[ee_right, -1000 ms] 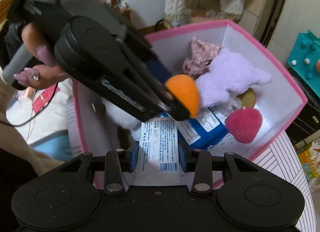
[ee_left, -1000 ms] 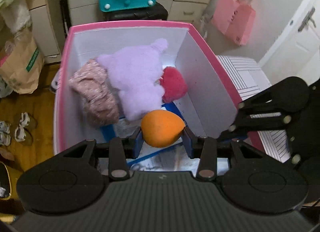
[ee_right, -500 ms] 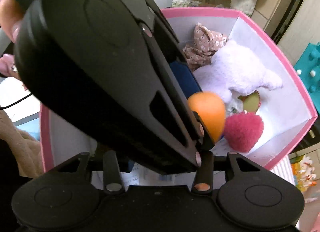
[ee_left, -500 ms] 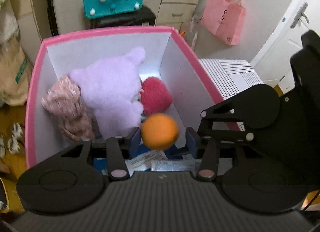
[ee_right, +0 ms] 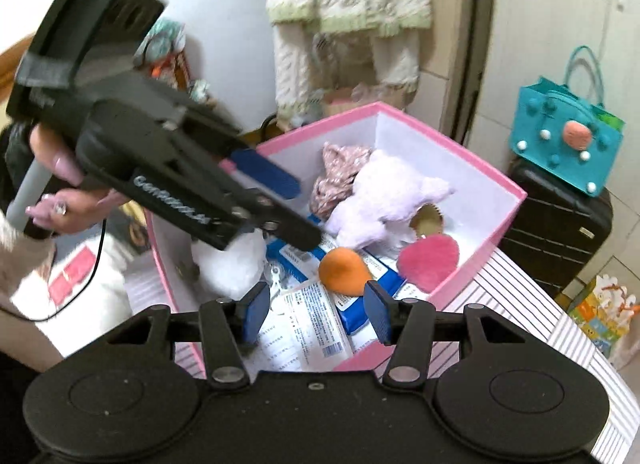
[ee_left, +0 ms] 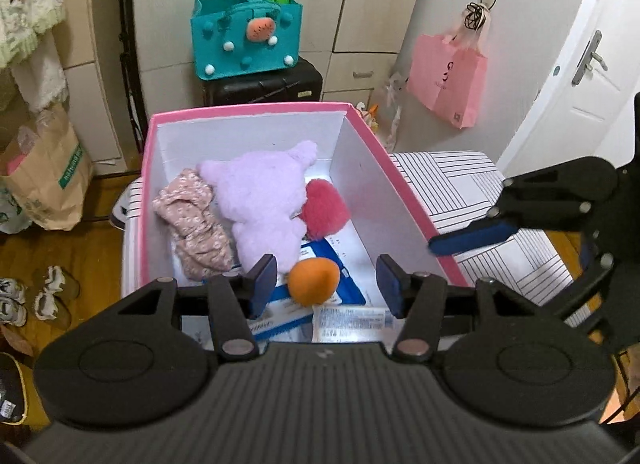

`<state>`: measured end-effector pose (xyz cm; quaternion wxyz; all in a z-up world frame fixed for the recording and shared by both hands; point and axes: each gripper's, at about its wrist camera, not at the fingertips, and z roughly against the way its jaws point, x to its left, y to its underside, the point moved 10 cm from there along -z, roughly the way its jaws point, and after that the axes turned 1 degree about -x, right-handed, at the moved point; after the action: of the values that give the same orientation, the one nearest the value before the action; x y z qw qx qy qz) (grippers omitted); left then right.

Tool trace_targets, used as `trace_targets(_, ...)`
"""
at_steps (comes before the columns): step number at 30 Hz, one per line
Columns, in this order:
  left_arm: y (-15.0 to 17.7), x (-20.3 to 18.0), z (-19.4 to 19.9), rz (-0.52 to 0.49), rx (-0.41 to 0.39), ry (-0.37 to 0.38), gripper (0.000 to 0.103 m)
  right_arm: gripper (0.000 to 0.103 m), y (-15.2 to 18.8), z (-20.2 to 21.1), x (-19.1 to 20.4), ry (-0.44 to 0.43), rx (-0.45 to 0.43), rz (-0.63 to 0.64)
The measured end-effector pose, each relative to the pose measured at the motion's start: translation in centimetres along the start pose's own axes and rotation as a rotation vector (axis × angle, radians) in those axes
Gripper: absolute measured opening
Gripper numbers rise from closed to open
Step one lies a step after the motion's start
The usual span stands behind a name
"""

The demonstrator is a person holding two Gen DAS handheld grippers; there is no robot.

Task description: Organize soft objects

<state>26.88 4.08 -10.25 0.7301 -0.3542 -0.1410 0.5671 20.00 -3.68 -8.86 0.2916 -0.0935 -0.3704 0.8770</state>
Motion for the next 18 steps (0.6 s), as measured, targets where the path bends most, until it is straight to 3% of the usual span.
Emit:
trace_targets(5,0.7,-0.3,2.7,-0.005,-0.015,-0.032,0.054,0.057,-0.3,1.5,-0.4,0.033,-0.047,-0.062)
trace_targets(12,1.5,-2.2,7.2,-0.037,-0.044,-0.074,0.066,0.058,0.0,4.3,0.1,0.092,-0.114,-0.099)
trace_targets(18,2.7,-4.9,9.8,-0.052,-0.052,-0.088,0.069,0.059,0.8,7.7,1.3,0.132,-0.157,-0.102)
